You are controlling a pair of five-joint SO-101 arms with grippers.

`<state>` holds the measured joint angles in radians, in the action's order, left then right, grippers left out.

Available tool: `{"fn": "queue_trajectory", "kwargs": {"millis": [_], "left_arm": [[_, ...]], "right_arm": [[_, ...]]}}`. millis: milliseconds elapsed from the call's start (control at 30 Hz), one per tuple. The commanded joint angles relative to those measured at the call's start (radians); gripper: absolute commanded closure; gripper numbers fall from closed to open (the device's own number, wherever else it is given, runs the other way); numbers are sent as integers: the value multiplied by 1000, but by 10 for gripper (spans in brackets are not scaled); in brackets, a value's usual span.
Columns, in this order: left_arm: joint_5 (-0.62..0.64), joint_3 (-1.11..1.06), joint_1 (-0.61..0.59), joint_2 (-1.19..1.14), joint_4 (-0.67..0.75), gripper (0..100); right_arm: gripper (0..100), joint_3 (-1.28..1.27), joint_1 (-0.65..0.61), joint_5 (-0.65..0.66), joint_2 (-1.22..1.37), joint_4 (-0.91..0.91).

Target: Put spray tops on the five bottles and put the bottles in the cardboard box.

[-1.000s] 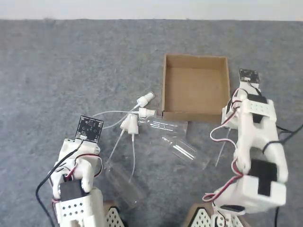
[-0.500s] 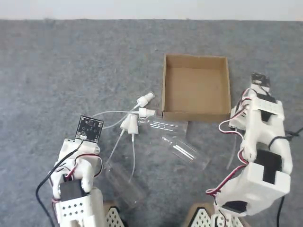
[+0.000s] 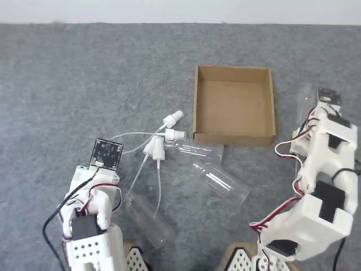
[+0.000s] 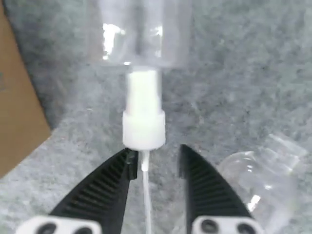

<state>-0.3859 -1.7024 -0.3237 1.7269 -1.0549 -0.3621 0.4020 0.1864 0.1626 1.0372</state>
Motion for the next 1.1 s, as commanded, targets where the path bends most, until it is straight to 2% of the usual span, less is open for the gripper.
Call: {"fn": "queue_trajectory", "kwargs": {"millis": [0,100,433,833,1067], "left_arm": [[-9,12,2,-5,-3,988],[-9,12,2,-5,-3,988],[-9,12,2,-5,-3,988],[-9,12,2,-5,-3,988],[-9,12,2,-5,-3,988]], "right_arm": [[795,92,-15,41,-16,47],[754,133,-33,48,-16,71],[806,222,-84,-9,-7,81],[806,224,-102,-28,-7,114],[807,218,-145,-269,-4,77]]}}
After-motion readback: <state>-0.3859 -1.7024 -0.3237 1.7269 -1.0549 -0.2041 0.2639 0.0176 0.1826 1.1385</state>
